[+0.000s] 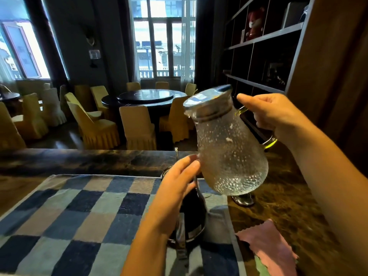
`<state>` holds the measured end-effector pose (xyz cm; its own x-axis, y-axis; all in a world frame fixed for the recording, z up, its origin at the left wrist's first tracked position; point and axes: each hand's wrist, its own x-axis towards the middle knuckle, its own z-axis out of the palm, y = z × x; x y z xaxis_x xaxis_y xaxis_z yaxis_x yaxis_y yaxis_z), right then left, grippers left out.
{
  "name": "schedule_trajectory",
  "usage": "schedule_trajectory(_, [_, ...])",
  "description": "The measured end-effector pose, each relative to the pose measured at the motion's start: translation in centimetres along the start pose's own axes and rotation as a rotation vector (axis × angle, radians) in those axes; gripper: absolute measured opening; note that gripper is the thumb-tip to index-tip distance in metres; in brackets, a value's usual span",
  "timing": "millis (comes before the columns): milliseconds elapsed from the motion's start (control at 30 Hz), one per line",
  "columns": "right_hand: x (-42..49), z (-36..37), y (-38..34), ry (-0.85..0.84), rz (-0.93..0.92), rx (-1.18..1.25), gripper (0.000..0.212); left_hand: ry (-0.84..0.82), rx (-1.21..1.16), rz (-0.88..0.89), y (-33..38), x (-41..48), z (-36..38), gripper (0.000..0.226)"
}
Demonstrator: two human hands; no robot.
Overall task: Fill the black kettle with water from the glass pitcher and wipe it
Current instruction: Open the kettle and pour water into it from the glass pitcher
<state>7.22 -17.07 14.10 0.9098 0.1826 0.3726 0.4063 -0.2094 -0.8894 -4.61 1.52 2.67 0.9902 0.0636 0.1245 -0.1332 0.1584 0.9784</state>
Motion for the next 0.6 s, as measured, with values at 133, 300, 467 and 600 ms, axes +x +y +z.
schedule_trajectory(133, [0.5,2.6,-1.3,0.028,0.136,0.228,0.044,0.22,-0.006,0.138,0.2,-0.7,-3.1,0.054])
schedule_trajectory(300, [0.3,8.6,-2.5,-0.051,0.211,0.395,0.045,0.379,0.056,0.157,-0.8,-1.8,-7.0,0.058])
schedule_trajectory(467, [-0.7,16.1,-3.4,-0.217,0.198,0.518,0.046,0.533,-0.034,0.157,-1.4,-2.1,-12.7,0.055])
schedule_trajectory(600, [-2.3,22.5,-3.6,-0.226,0.148,0.471,0.041,0.556,-0.167,0.065,-2.8,-2.2,-17.8,0.067])
